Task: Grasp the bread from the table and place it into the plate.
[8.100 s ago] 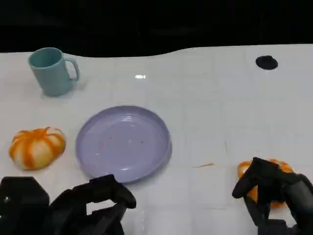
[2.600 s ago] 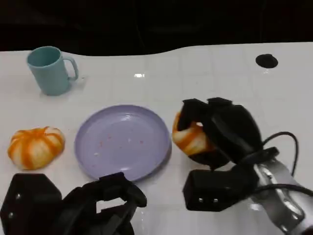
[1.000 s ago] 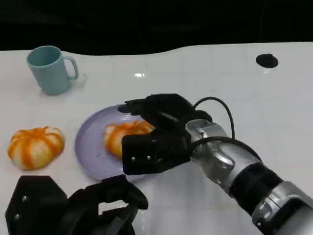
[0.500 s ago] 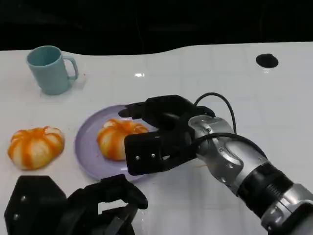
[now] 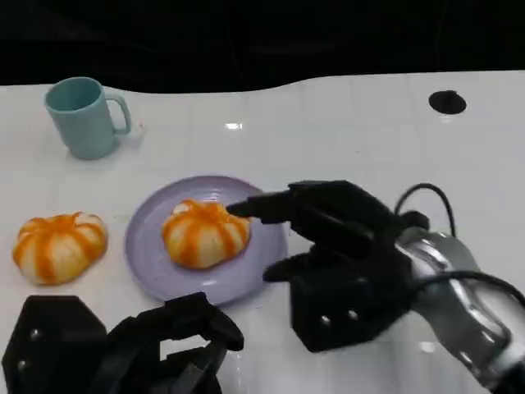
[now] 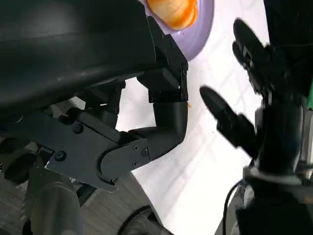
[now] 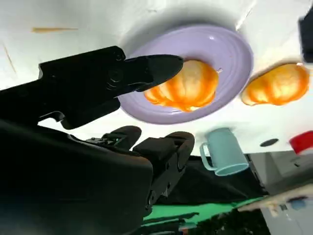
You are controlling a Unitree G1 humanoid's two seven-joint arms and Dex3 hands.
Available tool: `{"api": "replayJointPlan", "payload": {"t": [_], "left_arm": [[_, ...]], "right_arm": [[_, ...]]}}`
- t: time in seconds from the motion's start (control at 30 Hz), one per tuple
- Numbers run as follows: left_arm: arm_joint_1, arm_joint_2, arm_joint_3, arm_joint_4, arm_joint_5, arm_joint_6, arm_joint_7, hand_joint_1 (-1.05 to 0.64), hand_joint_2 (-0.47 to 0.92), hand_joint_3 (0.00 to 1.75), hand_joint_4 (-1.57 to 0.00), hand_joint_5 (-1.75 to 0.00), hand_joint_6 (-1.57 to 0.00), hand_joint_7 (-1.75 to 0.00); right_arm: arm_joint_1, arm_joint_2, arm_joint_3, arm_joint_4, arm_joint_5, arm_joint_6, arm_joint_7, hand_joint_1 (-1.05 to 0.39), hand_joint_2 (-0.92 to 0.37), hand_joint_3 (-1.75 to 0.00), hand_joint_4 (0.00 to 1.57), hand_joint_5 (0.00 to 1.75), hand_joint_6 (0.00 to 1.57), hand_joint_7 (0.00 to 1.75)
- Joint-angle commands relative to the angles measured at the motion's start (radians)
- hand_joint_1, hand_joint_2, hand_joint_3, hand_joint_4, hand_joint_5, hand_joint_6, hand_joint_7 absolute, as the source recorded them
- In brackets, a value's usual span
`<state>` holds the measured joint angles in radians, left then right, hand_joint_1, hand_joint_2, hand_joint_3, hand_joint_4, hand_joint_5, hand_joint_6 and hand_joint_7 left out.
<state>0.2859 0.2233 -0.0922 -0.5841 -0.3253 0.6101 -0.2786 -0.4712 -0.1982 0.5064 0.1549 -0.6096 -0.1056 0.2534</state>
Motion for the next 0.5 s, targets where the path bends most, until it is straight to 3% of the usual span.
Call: {"api": "replayJointPlan", "payload": {"t": [0.03, 0.17, 0.4, 0.5], "left_arm": [[-0.003, 0.009, 0.008, -0.008, -0.008, 0.004, -0.003, -0.33, 0.73, 0.91, -0.66, -1.75, -0.58, -1.51], [-0.005, 0.011, 0.006, 0.0, -0.004, -0.003, -0.006, -0.33, 0.74, 0.9, -0.66, -1.75, -0.58, -1.5], [-0.003, 0.013, 0.007, 0.004, -0.005, -0.013, -0.011, -0.33, 0.75, 0.87, -0.67, -1.75, -0.59, -1.5], [-0.003, 0.013, 0.007, 0.004, -0.005, -0.012, -0.01, -0.32, 0.76, 0.87, -0.67, -1.75, -0.58, -1.49]], "right_arm": [[0.076, -0.052, -0.046, -0.096, 0.041, -0.036, 0.009, -0.55, -0.92, -0.14, 0.43, 0.35, 0.51, 0.07], [0.19, -0.124, -0.104, -0.184, 0.072, -0.11, -0.017, -0.48, -0.92, -0.1, 0.5, 0.41, 0.6, 0.1], [0.336, -0.191, -0.194, -0.248, 0.094, -0.221, -0.074, -0.38, -0.92, -0.06, 0.75, 0.54, 0.84, 0.18], [0.391, -0.21, -0.232, -0.275, 0.103, -0.231, -0.077, -0.31, -0.92, -0.07, 0.86, 0.61, 0.96, 0.22]]}}
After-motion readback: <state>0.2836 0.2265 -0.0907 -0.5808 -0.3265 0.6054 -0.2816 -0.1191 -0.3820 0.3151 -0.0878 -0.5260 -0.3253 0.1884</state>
